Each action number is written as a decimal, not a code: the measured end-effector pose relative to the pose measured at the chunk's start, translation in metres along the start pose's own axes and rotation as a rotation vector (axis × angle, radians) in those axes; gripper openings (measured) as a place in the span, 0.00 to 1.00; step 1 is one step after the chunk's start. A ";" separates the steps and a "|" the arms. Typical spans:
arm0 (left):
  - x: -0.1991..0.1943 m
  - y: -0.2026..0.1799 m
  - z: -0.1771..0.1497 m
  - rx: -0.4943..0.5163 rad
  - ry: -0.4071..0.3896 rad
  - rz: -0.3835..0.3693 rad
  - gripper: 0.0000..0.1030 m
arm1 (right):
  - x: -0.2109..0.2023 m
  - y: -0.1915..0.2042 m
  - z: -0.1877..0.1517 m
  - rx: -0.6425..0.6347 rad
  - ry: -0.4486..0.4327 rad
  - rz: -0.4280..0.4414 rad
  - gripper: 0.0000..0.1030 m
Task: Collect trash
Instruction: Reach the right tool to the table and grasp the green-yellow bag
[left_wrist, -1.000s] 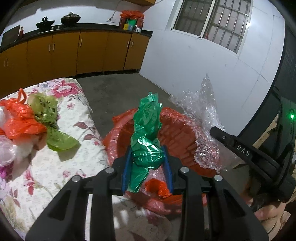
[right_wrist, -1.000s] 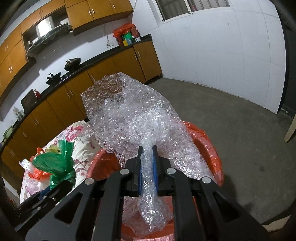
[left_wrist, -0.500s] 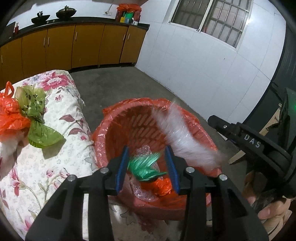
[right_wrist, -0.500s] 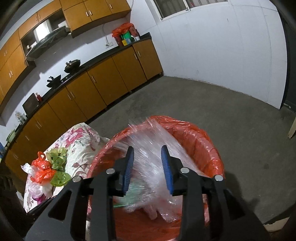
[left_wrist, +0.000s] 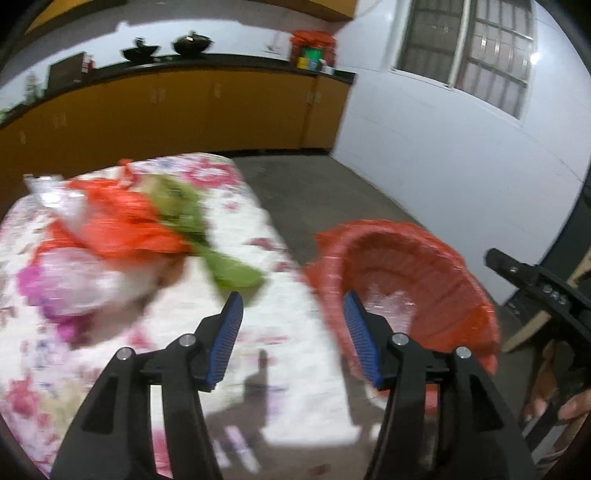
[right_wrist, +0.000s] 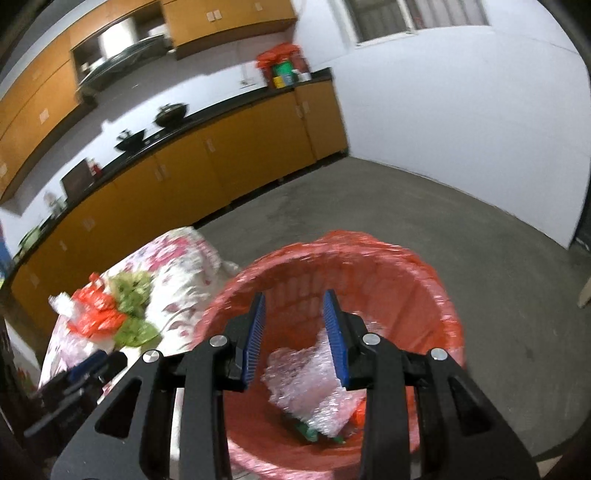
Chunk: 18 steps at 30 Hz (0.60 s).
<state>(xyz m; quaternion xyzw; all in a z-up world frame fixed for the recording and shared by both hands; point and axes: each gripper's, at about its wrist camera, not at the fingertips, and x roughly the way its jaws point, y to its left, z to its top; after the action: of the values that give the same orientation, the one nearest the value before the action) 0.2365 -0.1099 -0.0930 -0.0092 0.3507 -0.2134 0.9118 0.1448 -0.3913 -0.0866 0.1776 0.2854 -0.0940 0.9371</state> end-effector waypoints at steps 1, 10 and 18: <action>-0.004 0.008 -0.001 -0.003 -0.007 0.023 0.55 | 0.001 0.009 -0.002 -0.023 0.007 0.017 0.33; -0.058 0.107 -0.014 -0.108 -0.097 0.283 0.61 | 0.012 0.090 -0.014 -0.186 0.068 0.157 0.33; -0.091 0.165 -0.025 -0.224 -0.139 0.407 0.67 | 0.046 0.174 -0.021 -0.307 0.133 0.251 0.33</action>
<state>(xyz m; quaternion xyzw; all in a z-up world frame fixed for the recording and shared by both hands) 0.2228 0.0793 -0.0816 -0.0539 0.3033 0.0163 0.9512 0.2204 -0.2267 -0.0807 0.0727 0.3332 0.0798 0.9367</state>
